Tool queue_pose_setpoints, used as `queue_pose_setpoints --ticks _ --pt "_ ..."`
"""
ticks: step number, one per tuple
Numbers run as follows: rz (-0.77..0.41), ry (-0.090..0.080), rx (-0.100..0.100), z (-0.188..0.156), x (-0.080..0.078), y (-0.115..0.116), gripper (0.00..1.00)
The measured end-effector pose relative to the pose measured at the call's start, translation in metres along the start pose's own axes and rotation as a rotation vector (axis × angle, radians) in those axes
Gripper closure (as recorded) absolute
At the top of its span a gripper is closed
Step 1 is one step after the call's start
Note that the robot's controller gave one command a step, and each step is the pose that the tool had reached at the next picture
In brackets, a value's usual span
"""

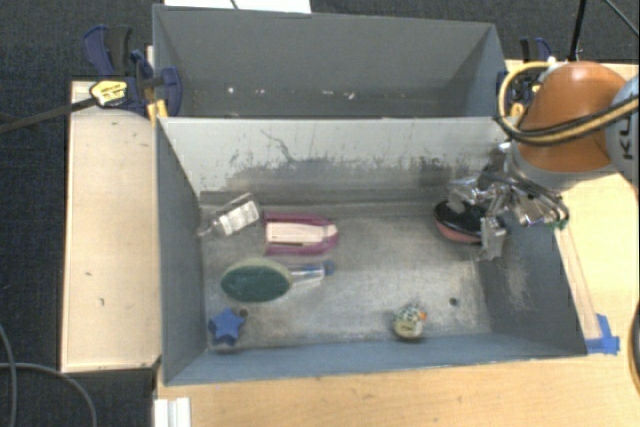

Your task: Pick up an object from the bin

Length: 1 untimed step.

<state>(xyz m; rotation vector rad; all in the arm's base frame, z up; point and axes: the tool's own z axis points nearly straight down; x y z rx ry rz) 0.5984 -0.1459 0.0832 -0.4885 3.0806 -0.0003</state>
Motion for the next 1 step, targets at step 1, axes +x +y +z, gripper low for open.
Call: queue_pose_setpoints --ticks 1 --pt "-0.449 0.013 -0.003 -0.1632 0.0079 0.0191 1.0"
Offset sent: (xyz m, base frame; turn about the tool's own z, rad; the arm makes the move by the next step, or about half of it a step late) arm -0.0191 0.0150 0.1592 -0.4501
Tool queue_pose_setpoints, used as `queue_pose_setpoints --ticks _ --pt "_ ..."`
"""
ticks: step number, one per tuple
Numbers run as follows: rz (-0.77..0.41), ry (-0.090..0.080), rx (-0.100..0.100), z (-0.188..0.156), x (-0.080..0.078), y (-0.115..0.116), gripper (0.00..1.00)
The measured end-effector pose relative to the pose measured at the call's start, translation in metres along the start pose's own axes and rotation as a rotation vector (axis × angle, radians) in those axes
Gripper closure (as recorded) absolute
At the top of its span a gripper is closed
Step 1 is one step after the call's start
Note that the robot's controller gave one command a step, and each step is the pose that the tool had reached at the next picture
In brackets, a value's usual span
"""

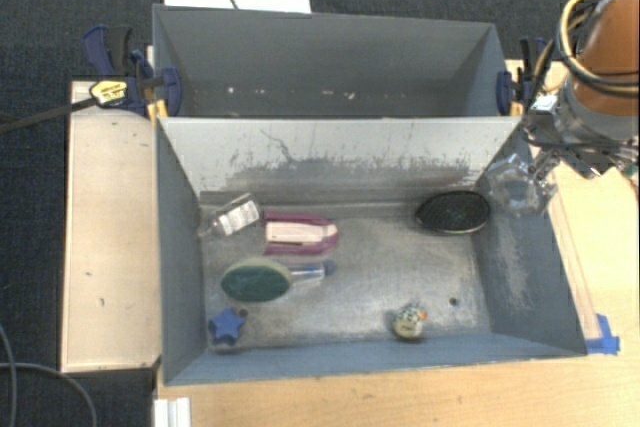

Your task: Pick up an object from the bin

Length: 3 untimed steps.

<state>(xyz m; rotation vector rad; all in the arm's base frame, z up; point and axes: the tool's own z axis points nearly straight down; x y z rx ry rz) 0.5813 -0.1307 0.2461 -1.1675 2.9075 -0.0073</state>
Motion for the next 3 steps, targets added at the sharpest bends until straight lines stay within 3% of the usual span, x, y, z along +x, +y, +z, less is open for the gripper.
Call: queue_pose_setpoints --ticks 1,2,3 --pt "0.191 0.006 -0.009 0.059 0.001 0.018 1.0" --pt "0.194 0.004 -0.006 0.057 0.001 0.017 0.0" --pt "0.31 0.007 -0.009 0.106 -0.021 0.012 0.0"
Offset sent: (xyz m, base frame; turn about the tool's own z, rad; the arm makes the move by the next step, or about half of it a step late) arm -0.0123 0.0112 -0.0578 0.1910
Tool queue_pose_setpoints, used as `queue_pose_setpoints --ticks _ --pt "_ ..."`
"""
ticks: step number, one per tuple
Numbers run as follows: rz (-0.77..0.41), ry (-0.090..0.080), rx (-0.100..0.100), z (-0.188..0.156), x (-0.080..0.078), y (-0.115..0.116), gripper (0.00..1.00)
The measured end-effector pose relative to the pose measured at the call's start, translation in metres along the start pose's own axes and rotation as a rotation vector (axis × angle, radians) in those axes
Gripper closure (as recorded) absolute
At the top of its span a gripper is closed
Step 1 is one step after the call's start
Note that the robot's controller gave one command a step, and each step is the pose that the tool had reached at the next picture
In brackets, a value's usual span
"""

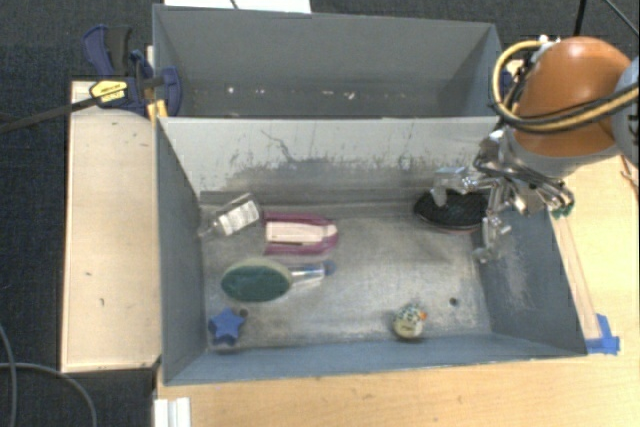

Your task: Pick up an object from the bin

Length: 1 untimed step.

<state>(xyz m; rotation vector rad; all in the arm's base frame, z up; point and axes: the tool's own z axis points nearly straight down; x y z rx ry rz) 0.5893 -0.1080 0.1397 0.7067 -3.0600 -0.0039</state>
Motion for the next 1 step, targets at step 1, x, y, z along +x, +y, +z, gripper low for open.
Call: queue_pose_setpoints --ticks 1 --pt "0.178 0.001 0.001 0.0278 0.0102 -0.0178 0.0"
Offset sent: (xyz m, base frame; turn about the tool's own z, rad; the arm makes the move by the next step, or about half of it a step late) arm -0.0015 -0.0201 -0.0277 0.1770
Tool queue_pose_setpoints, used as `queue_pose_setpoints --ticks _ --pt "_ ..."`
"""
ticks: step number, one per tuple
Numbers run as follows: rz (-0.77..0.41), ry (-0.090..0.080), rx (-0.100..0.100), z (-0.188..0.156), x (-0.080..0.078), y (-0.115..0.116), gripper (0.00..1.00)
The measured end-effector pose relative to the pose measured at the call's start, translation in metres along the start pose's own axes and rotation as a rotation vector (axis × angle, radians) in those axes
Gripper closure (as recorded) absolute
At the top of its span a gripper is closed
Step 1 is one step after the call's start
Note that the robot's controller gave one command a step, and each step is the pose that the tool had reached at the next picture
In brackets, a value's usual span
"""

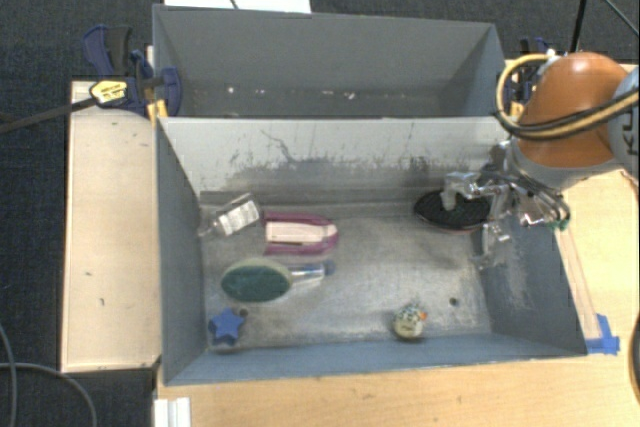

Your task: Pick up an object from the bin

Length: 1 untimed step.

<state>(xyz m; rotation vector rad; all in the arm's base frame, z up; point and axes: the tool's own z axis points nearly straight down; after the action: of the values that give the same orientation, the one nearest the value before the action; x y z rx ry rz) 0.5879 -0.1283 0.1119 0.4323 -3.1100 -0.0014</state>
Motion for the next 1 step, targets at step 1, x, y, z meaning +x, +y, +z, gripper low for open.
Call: queue_pose_setpoints --ticks 1 --pt "-0.11 -0.006 0.001 0.0224 -0.0045 0.018 0.0"
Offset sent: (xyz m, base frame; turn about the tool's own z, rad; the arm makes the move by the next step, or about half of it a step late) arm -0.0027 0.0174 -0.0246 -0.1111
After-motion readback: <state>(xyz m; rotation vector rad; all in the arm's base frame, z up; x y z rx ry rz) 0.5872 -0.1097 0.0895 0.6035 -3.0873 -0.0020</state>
